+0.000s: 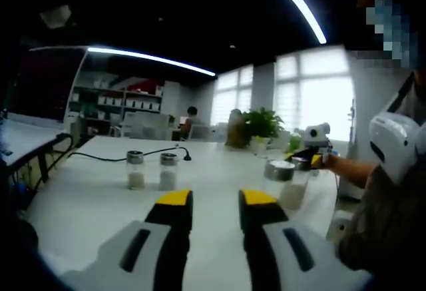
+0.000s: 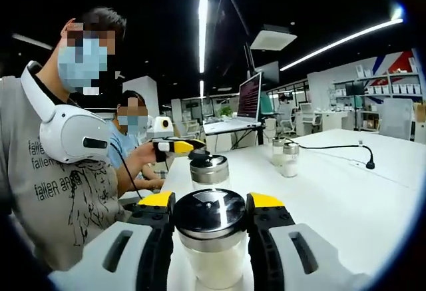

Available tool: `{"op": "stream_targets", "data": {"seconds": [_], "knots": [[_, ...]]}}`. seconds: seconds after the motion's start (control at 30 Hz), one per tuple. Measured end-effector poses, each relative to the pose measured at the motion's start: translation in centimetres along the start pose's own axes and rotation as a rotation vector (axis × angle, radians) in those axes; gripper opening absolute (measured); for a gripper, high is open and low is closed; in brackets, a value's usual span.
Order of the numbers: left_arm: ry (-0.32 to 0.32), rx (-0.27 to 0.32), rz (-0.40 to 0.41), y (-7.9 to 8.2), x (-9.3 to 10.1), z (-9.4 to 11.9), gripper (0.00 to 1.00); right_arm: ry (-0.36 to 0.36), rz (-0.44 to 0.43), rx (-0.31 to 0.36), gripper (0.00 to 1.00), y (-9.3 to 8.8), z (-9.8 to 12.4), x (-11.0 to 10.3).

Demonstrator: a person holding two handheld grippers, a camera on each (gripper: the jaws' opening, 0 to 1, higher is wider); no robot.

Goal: Rotate the seasoning bottle until the label or dispensing opening points toward the visible target arrow and the bottle remains upright within the marked orientation range

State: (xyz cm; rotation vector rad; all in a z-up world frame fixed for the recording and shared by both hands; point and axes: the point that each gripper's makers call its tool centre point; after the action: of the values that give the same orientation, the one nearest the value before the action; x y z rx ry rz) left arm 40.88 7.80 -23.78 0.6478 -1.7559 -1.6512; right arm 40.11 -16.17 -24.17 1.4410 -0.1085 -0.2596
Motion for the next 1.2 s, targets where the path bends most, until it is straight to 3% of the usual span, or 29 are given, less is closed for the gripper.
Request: {"op": "stream_targets", "data": {"seconds": [0.2,0.3,0.37,0.4,0.47,0.7,1.0,1.2], "knots": [[-0.014,0.006,-0.010,0.3,0.4,0.4,0.29,0.034,0.012,0.002,0.42,-0.1,0.0,-0.4],[-0.012,-0.006,-0.011,0.1,0.4,0.3,0.29,0.019,0.032,-0.002,0.43,0.0,-0.2,-0.3],[-0.012,-0.009,-0.013,0.0,0.5,0.4,0.29,0.013,0.008,-0.002,0.49,0.0,-0.1,-0.2],[-0.012,-0.008,-0.013,-0.1,0.5,0.4,0.29,0.007,-0.018,0.031,0.58,0.5,-0.2,-0.3],[-0.009,-0.005,-0.003,-0.4,0.5,0.6,0.29,-0.020,-0.047,0.100,0.68,1.5,0.1,0.2],[0.008,-0.005,0.028,-1.3,0.2,0.8,0.29,-0.060,-0.122,0.254,0.67,4.0,2.3,0.9],[-0.031,0.027,0.025,-0.4,0.5,0.2,0.29,-0.127,-0.148,0.337,0.67,5.6,2.8,0.2],[-0.037,0.000,0.011,0.2,-0.3,-1.2,0.29,-0.209,-0.155,0.409,0.66,6.2,4.0,0.3]]}}
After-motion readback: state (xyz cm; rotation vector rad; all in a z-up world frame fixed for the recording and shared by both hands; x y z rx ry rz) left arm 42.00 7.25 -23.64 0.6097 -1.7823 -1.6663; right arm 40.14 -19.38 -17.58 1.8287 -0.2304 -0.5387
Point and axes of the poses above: the point that each gripper's makers call its tool centre point, and the gripper's own axes: z roughly backward along the fingers, x roughly to its right, y roughly out of its top, and after that the axes turned 7 degrees about -y, right-handed
